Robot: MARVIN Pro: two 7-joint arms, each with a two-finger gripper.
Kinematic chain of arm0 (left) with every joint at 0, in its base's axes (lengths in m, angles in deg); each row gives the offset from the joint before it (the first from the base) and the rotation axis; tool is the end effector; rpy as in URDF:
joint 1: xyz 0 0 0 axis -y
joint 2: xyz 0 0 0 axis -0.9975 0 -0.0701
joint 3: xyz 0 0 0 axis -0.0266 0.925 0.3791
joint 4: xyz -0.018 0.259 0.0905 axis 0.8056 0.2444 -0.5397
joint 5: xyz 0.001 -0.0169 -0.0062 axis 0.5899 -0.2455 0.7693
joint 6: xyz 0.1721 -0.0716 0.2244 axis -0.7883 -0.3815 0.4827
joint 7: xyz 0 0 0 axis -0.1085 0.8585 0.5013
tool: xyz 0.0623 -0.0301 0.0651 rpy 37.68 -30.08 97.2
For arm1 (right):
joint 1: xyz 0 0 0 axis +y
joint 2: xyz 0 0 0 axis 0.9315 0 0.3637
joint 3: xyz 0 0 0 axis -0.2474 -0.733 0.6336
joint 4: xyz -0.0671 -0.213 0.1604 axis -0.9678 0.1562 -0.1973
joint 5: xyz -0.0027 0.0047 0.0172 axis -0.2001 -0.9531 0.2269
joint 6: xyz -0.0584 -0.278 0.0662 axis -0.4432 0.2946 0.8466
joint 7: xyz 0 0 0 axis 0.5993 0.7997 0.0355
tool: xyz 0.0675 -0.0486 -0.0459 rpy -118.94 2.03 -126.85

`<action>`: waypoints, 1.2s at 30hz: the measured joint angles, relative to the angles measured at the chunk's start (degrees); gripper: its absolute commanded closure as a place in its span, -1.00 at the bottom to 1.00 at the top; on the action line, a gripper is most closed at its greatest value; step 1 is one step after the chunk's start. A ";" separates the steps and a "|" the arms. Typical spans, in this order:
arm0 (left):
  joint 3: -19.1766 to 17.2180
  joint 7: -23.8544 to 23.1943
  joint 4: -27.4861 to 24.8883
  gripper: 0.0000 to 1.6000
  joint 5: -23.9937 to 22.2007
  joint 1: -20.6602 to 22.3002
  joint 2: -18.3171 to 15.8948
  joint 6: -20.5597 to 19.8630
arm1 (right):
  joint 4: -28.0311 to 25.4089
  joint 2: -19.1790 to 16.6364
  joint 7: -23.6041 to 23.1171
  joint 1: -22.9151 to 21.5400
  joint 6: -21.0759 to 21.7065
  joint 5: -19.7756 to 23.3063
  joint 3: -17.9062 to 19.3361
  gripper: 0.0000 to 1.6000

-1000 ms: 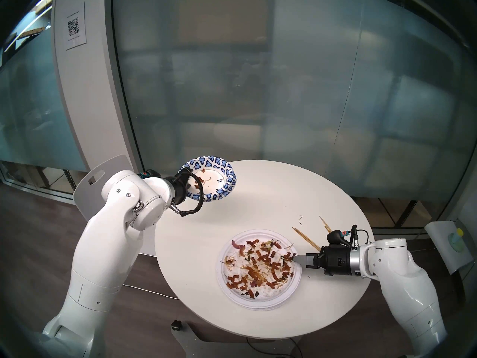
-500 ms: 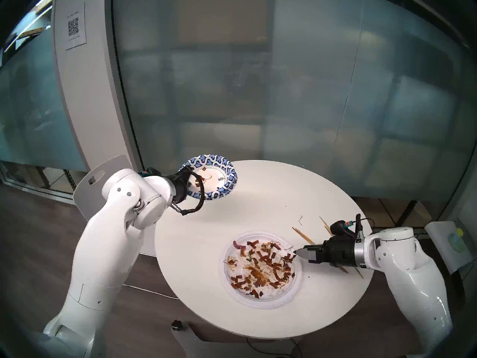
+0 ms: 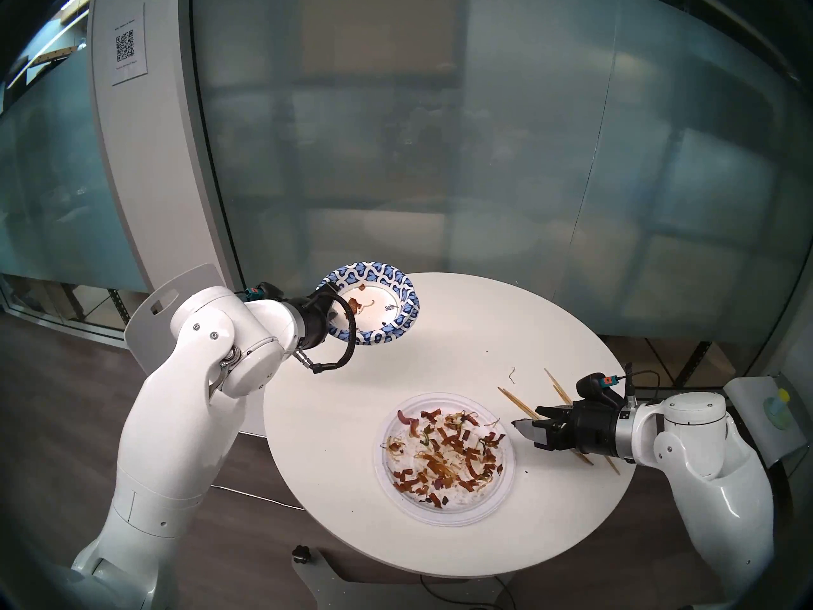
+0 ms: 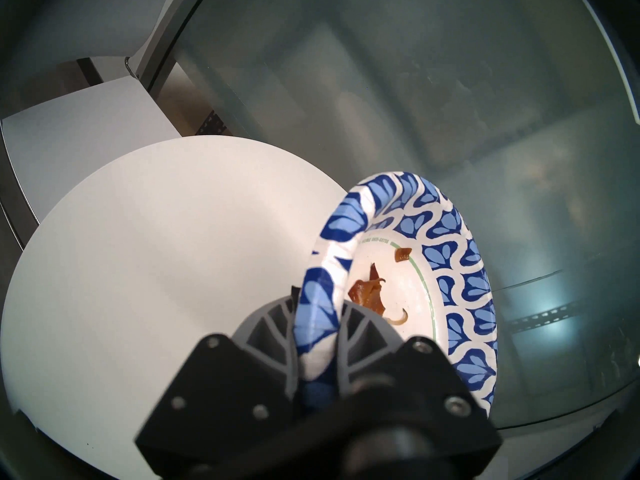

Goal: Stack the plates into one stack

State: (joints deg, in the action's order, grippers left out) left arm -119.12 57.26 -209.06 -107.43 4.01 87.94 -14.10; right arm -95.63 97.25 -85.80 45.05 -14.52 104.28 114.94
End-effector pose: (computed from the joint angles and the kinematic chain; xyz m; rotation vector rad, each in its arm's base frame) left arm 0.3673 -0.0121 -0.1539 2.1614 0.8303 1.0782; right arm 0.2770 -0.0769 -0.2328 -2.4540 -0.5262 -1.1706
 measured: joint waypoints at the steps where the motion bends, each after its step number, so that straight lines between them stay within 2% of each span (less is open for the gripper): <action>1: 0.11 0.00 -0.13 1.00 -0.06 -0.13 -0.03 -0.08 | -0.40 0.24 0.21 0.36 -0.31 -0.31 0.14 -0.98; 9: 1.52 -0.17 -1.98 1.00 -0.92 -2.13 -0.42 -0.88 | -5.52 4.12 2.18 5.98 -3.96 -4.04 2.32 -1.00; 18: 3.43 -1.20 -3.92 1.00 -1.25 -5.10 -1.16 -1.76 | -10.72 10.20 3.39 13.35 -8.69 -7.57 7.20 -1.00; 29: 5.03 -3.32 -4.24 1.00 0.37 -9.10 -2.40 -2.36 | -15.25 16.63 1.57 21.01 -14.24 -10.29 12.15 -1.00; 36: 6.18 -3.80 -4.65 1.00 0.55 -11.72 -3.04 -2.88 | -15.89 19.15 0.27 24.98 -18.07 -10.48 14.51 -1.00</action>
State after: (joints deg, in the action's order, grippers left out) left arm -112.94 53.47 -213.72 -106.88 -7.71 84.90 -16.99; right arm -111.51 116.40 -85.53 70.03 -32.58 93.79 129.45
